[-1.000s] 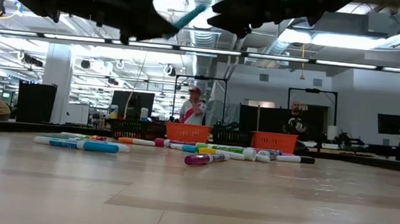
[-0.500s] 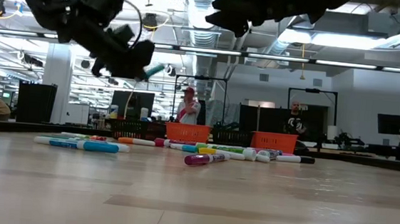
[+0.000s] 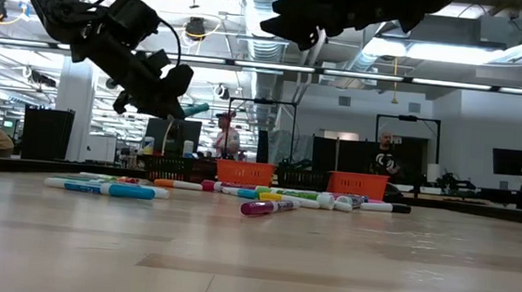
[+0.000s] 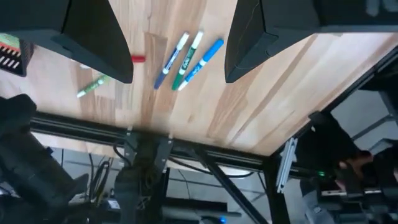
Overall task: Pick & Place Markers
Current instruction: Put the big blue highlighter pen into the left black basket, then put the big light green marker pen into the right orange basket
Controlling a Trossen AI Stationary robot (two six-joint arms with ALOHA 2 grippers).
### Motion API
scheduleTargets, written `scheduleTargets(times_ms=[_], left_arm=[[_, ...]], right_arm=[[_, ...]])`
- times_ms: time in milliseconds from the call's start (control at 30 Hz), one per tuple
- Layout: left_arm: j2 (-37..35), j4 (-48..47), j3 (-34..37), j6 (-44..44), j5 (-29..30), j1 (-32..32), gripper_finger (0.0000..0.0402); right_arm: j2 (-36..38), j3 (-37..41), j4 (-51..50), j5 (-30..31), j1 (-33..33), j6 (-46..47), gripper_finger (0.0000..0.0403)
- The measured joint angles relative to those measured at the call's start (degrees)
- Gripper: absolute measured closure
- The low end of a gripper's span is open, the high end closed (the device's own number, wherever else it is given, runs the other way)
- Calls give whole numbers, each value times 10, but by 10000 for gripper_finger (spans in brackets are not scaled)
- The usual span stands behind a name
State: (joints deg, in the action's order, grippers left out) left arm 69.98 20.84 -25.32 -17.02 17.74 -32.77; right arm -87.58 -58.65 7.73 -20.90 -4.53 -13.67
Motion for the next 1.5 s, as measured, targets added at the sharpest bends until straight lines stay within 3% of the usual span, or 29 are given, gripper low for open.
scheduleTargets(times_ms=[200, 600, 967, 1167, 1500], left_arm=[[17, -5, 0, -1, 0, -5, 315], [129, 39, 0, -4, 0, -34, 272], [101, 55, 0, -2, 0, -14, 248], [48, 58, 0, 2, 0, 60, 249], [-27, 59, 0, 53, -2, 278, 249]], right_arm=[[-15, -1, 17, 0, -1, 1, 158], [-18, 0, 17, 0, -1, 1, 158], [-18, 0, 16, -1, 2, 2, 158], [-18, 0, 10, -2, 32, 31, 159], [-18, -1, -26, 3, 75, 27, 159]])
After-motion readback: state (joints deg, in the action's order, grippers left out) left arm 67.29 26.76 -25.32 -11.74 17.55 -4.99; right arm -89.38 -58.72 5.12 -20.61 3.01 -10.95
